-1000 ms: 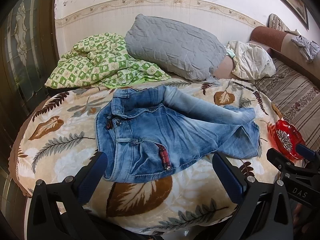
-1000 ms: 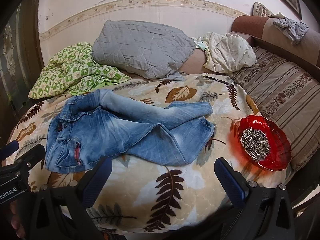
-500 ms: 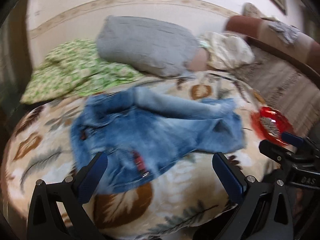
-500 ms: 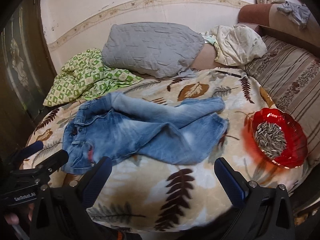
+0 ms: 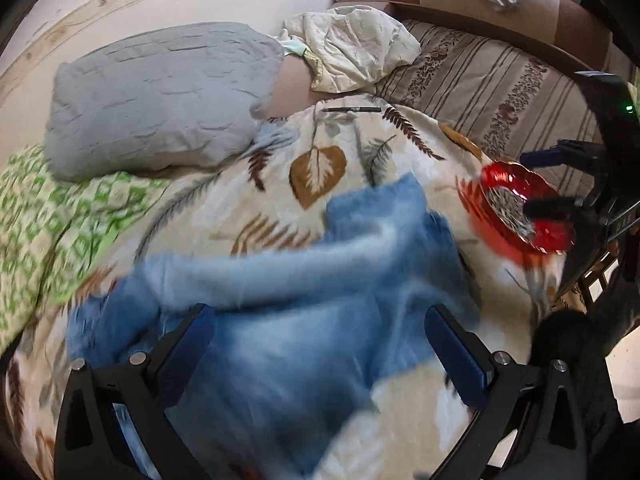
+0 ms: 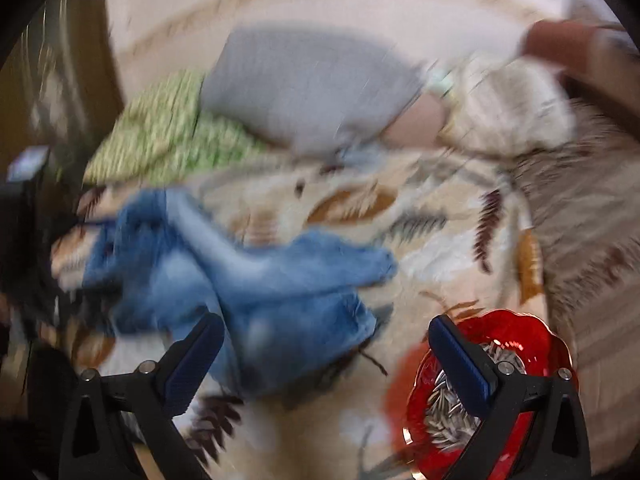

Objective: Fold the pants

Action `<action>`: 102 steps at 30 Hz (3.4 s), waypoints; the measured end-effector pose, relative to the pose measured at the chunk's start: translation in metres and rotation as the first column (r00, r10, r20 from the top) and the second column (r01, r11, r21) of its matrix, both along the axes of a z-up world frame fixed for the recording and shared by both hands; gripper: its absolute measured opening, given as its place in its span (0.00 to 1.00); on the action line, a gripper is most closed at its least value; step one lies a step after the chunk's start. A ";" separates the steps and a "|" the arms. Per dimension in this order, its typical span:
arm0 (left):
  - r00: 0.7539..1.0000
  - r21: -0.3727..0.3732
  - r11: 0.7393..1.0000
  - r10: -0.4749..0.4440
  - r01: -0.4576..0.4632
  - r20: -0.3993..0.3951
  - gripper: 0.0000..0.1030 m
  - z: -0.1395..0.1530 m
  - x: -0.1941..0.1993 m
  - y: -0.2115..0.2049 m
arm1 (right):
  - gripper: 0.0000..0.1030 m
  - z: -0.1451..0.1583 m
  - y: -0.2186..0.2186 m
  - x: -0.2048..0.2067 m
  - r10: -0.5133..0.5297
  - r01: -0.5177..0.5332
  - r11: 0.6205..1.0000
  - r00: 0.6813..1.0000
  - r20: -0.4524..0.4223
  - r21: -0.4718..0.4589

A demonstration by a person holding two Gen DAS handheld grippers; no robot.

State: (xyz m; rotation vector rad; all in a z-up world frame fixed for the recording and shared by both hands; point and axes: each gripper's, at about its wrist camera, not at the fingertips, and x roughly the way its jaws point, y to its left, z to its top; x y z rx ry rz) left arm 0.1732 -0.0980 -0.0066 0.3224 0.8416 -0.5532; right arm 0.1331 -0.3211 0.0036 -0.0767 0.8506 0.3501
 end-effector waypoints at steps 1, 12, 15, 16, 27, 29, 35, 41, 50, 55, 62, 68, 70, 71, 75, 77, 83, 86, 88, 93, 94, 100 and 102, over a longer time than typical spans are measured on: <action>1.000 0.020 1.000 0.001 -0.001 0.006 1.00 -0.002 0.011 -0.006 | 1.00 -0.003 -0.002 0.015 0.011 -0.011 1.000 0.999 -0.036 -0.014; 0.928 0.340 0.864 -0.362 0.371 -0.091 0.95 -0.075 0.064 -0.069 | 0.91 -0.077 -0.006 0.151 0.129 -0.149 0.987 0.954 -0.270 -0.055; 0.911 0.357 0.838 -0.371 0.412 -0.178 0.33 -0.099 0.076 -0.071 | 0.41 -0.102 -0.001 0.176 0.149 -0.138 0.989 0.922 -0.357 0.055; 0.912 0.364 0.837 -0.357 0.409 -0.202 0.10 -0.103 0.078 -0.070 | 0.25 -0.106 0.002 0.179 0.142 -0.120 0.989 0.922 -0.362 0.081; 0.963 0.222 0.948 -0.254 0.229 0.089 0.06 0.012 0.051 -0.022 | 0.10 0.013 0.005 0.105 0.102 -0.086 0.989 0.986 -0.131 0.117; 0.960 0.186 0.968 -0.205 0.169 0.191 0.06 0.043 0.048 -0.019 | 0.10 0.047 0.001 0.092 0.064 -0.052 0.989 0.994 -0.085 0.136; 0.963 0.139 0.989 -0.080 0.046 0.256 0.07 0.053 0.088 -0.034 | 0.13 0.103 0.009 0.117 -0.109 0.109 0.989 0.994 -0.010 0.096; 0.983 0.189 0.974 0.096 -0.126 0.158 0.89 -0.026 0.140 -0.031 | 0.99 0.016 -0.003 0.209 -0.330 0.322 0.944 0.929 -0.168 -0.074; 0.979 0.213 0.965 0.117 -0.152 0.167 0.90 -0.027 0.087 0.044 | 0.99 -0.017 -0.020 0.178 -0.292 0.292 0.956 0.942 -0.167 -0.025; 0.971 0.228 0.951 0.174 -0.208 0.162 0.90 -0.022 0.050 0.092 | 0.99 -0.029 -0.018 0.144 -0.247 0.240 0.969 0.952 -0.180 -0.059; 0.924 0.248 0.890 0.366 -0.382 0.110 0.90 -0.032 0.035 0.191 | 0.99 -0.046 0.026 0.118 -0.082 0.080 0.997 0.976 -0.200 -0.021; 0.882 0.105 0.883 0.466 -0.458 -0.072 0.90 -0.035 0.063 0.241 | 0.99 -0.033 0.119 0.110 0.157 -0.157 0.988 0.975 -0.154 0.012; 0.874 0.063 0.880 0.474 -0.470 -0.110 0.90 -0.036 0.076 0.242 | 0.99 -0.029 0.153 0.105 0.235 -0.236 0.972 0.963 -0.131 0.008; 0.871 0.043 0.881 0.473 -0.472 -0.130 0.90 -0.037 0.085 0.241 | 0.99 -0.026 0.174 0.102 0.274 -0.276 0.961 0.955 -0.114 0.003; 0.861 0.055 0.877 0.480 -0.478 -0.170 0.90 -0.049 0.113 0.228 | 0.99 -0.025 0.243 0.097 0.391 -0.394 0.919 0.918 -0.069 -0.023; 0.854 0.071 0.873 0.487 -0.482 -0.182 0.90 -0.061 0.122 0.225 | 0.99 -0.029 0.272 0.098 0.424 -0.426 0.904 0.904 -0.059 -0.036; 0.842 0.012 0.873 0.474 -0.488 -0.257 0.83 -0.091 0.131 0.232 | 0.91 -0.060 0.326 0.135 0.369 -0.371 0.929 0.922 -0.112 0.008; 0.849 -0.029 0.896 0.410 -0.444 -0.333 0.18 -0.102 0.135 0.230 | 0.46 -0.090 0.337 0.156 0.339 -0.350 0.937 0.913 -0.227 -0.008; 0.878 -0.019 0.912 0.388 -0.409 -0.279 0.15 -0.091 0.133 0.226 | 0.37 -0.094 0.341 0.155 0.353 -0.364 0.931 0.910 -0.219 -0.010; 0.880 -0.135 0.871 0.456 -0.472 -0.129 0.14 -0.029 0.129 0.254 | 0.27 -0.052 0.350 0.154 0.384 -0.386 0.922 0.922 -0.055 -0.037; 0.876 -0.143 0.864 0.474 -0.483 -0.093 0.14 -0.020 0.128 0.258 | 0.27 -0.042 0.353 0.155 0.384 -0.384 0.923 0.923 -0.007 -0.031; 0.798 0.048 0.805 0.593 -0.592 -0.110 0.42 -0.043 0.150 0.275 | 0.77 -0.050 0.397 0.195 0.271 -0.270 0.959 0.963 0.000 -0.090; 0.764 0.031 0.770 0.636 -0.637 -0.107 0.71 -0.048 0.138 0.287 | 0.77 -0.061 0.392 0.201 0.225 -0.229 0.970 0.973 -0.053 -0.077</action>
